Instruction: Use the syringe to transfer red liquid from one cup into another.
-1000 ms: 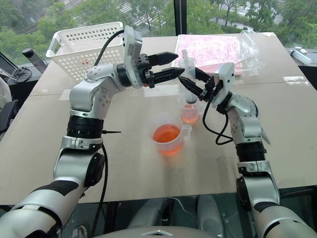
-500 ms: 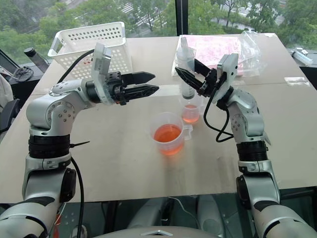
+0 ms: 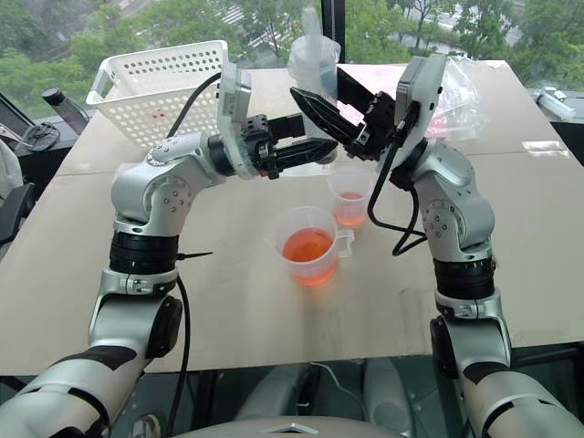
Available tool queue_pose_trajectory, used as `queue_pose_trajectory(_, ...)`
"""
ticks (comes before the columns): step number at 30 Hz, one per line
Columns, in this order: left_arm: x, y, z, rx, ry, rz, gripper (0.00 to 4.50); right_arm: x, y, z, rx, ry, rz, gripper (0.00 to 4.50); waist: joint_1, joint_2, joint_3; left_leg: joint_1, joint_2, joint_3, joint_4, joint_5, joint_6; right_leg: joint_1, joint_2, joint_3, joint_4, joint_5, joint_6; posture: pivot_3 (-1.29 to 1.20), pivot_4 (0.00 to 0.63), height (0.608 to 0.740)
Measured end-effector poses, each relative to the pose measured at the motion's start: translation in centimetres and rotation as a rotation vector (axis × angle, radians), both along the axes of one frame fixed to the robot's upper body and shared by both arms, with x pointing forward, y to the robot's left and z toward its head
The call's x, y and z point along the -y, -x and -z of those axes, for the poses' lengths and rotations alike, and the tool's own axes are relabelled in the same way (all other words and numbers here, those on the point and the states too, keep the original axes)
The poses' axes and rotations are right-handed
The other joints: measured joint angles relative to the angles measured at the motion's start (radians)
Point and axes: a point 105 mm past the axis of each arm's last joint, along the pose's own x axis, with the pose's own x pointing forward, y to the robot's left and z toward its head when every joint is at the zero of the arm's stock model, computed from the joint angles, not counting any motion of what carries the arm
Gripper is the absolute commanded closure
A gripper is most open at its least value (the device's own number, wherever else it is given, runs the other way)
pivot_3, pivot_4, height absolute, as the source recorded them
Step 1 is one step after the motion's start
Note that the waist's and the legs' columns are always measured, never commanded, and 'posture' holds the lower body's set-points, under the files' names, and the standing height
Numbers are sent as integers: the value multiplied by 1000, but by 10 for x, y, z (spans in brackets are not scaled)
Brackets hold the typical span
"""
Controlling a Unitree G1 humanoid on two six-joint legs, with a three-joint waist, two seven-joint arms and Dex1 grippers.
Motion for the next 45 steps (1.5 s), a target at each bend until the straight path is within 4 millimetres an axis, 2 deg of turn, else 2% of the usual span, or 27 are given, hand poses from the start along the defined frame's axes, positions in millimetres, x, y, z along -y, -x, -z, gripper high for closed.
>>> queue_pose_trajectory(2, 4, 2, -4, 12, 17, 23, 1583, -1, 3, -2, 4, -1, -7, 2989, 1, 0, 0, 0, 0, 0, 0, 0, 0, 0, 0, 0, 0, 0, 0, 0, 150, 740)
queue_pose_trajectory(3, 5, 3, -6, 18, 27, 31, 2098, -2, 4, -1, 2, 1, -9, 2989, 1, 0, 0, 0, 0, 0, 0, 0, 0, 0, 0, 0, 0, 0, 0, 0, 150, 740)
queue_pose_trajectory(5, 9, 6, -6, 27, 37, 52, 2776, -1, 2, 0, -22, -8, -4, 2989, 2, 0, 0, 0, 0, 0, 0, 0, 0, 0, 0, 0, 0, 0, 0, 0, 150, 740)
queue_pose_trajectory(6, 9, 6, -6, 34, 35, 55, 2941, -1, 2, 0, -34, -10, -7, 2512, 0, 0, 0, 0, 0, 0, 0, 0, 0, 0, 0, 0, 0, 0, 0, 0, 150, 740)
queue_pose_trajectory(8, 10, 8, -8, 36, 48, 65, 2945, 0, 1, 1, -46, -15, -10, 1552, 0, 0, 0, 0, 0, 0, 0, 0, 0, 0, 0, 0, 0, 0, 0, 0, 150, 740)
queue_pose_trajectory(11, 2, 5, -15, 47, 91, 38, 2948, -3, 3, 12, -86, 9, -34, 264, -1, 0, 0, 0, 0, 0, 0, 0, 0, 0, 0, 0, 0, 0, 0, 0, 150, 740)
queue_pose_trajectory(12, 1, 5, -15, 46, 91, 33, 2948, -3, 3, 12, -88, 15, -32, 12, 1, 0, 0, 0, 0, 0, 0, 0, 0, 0, 0, 0, 0, 0, 0, 0, 150, 740)
queue_pose_trajectory(16, -5, 1, -15, 16, 91, 0, 2948, 4, 7, 12, -46, 85, 13, 0, 6, 0, 0, 0, 0, 0, 1, 0, 0, 0, 1, 0, 0, 0, 0, 0, 150, 740)
queue_pose_trajectory(19, -23, -5, -11, -67, 78, -55, 2948, 21, 13, 14, -6, 166, 72, 0, 7, 0, 0, 0, 0, 0, 0, 0, 0, 0, 1, 0, 0, 0, 0, 0, 150, 740)
queue_pose_trajectory(21, -40, -11, -5, -171, 56, -129, 2948, 40, 21, 21, 16, 263, 120, 0, 11, 0, 0, 0, 0, 0, 0, 0, 0, 0, 1, 0, 0, 0, 0, 0, 150, 740)
queue_pose_trajectory(23, -67, -18, 6, -309, -20, -267, 2948, 64, 36, 33, 23, 386, 170, 0, 18, -1, 0, -1, 0, -1, 0, 0, 0, 0, 2, -1, -1, 0, 0, 0, 150, 740)
queue_pose_trajectory(26, -100, -19, 25, -512, -165, -412, 2948, 83, 58, 45, -8, 459, 178, 0, 18, -1, 0, -1, 0, 0, -1, 0, 0, 0, 2, 0, 0, 0, 0, 0, 150, 740)
queue_pose_trajectory(30, -118, -5, 52, -779, -294, -432, 2948, 92, 87, 55, -52, 477, 146, 0, 30, -1, 0, 0, 0, -1, -1, 0, 0, 1, 3, -1, -1, 0, 0, 0, 150, 740)
queue_pose_trajectory(32, -129, -3, 70, -858, -373, -489, 2948, 95, 97, 64, -84, 495, 133, 0, 34, -1, 0, 1, 0, -1, -1, 0, 0, 2, 2, -1, -2, 0, 0, 0, 150, 740)
queue_pose_trajectory(35, -134, -8, 94, -941, -439, -545, 2948, 99, 104, 71, -115, 508, 135, 0, 41, -1, 0, 1, 0, 0, 1, 0, 0, 2, 2, 0, -1, 0, 0, 0, 150, 740)
queue_pose_trajectory(38, -138, -19, 111, -983, -479, -602, 2948, 100, 106, 73, -124, 498, 151, 0, 48, -3, 1, 0, 0, -1, 1, 0, 0, 2, 0, 0, -1, 0, 0, 0, 150, 740)
queue_pose_trajectory(41, -144, -28, 114, -957, -502, -654, 2948, 104, 107, 74, -133, 490, 177, 0, 54, -4, 1, 0, 0, -1, 1, 0, 0, 2, -1, 0, -2, 0, 0, 0, 150, 740)
queue_pose_trajectory(45, -165, -42, 132, -928, -555, -774, 2948, 108, 109, 83, -184, 501, 198, 0, 55, -5, 1, 0, 0, 0, 0, 0, 0, 2, -1, 0, -3, 0, 0, 0, 150, 740)
